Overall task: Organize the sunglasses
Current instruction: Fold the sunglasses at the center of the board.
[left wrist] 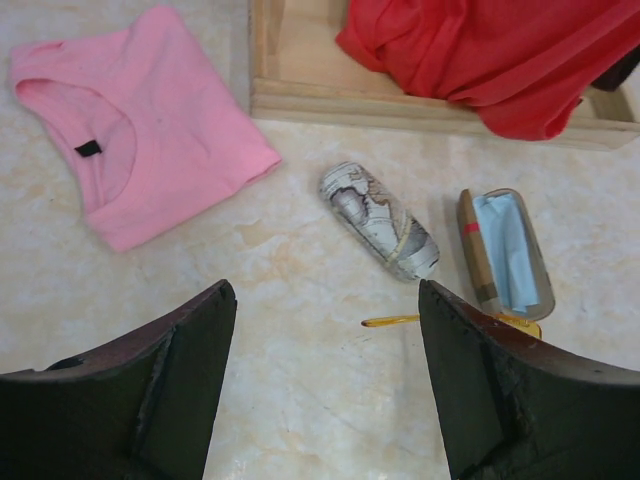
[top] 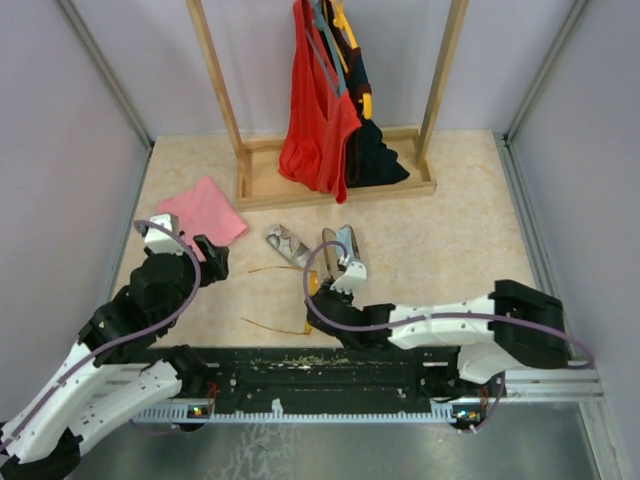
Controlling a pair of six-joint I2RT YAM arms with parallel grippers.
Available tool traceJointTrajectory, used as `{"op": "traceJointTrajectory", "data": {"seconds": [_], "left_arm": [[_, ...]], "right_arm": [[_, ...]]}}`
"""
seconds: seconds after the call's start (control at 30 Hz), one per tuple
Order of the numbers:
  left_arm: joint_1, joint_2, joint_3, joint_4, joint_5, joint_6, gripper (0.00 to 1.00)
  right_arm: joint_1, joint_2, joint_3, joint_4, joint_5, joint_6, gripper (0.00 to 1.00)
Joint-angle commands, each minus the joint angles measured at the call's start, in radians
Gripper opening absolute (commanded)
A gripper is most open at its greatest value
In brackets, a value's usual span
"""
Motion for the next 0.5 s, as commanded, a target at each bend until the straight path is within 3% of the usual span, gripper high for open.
{"op": "traceJointTrajectory", "data": {"seconds": [0.0, 0.17, 0.27, 0.37, 0.47], "left_arm": [[0.004, 0.001, 0.077, 0.046, 0.114, 0.093, 0.79], [0.004, 0.010, 0.126, 0.059, 0.277, 0.151, 0.77], [0.004, 0.014, 0.133, 0.071, 0.318, 0.159, 0.77], [0.004, 0.030, 0.141, 0.055, 0.303, 0.154, 0.77], [0.005, 0.028, 0.131, 0.051, 0.261, 0.142, 0.77]], "right_arm": [[-0.030, -0.172, -0.108, 0.420, 0.011, -0.302, 0.00], [-0.121, -0.299, -0.255, 0.739, -0.143, -0.491, 0.00], [-0.162, -0.342, -0.306, 0.832, -0.177, -0.527, 0.00], [-0.189, -0.347, -0.213, 0.666, -0.219, -0.542, 0.00], [-0.189, -0.257, -0.003, 0.249, -0.244, -0.563, 0.00]]}}
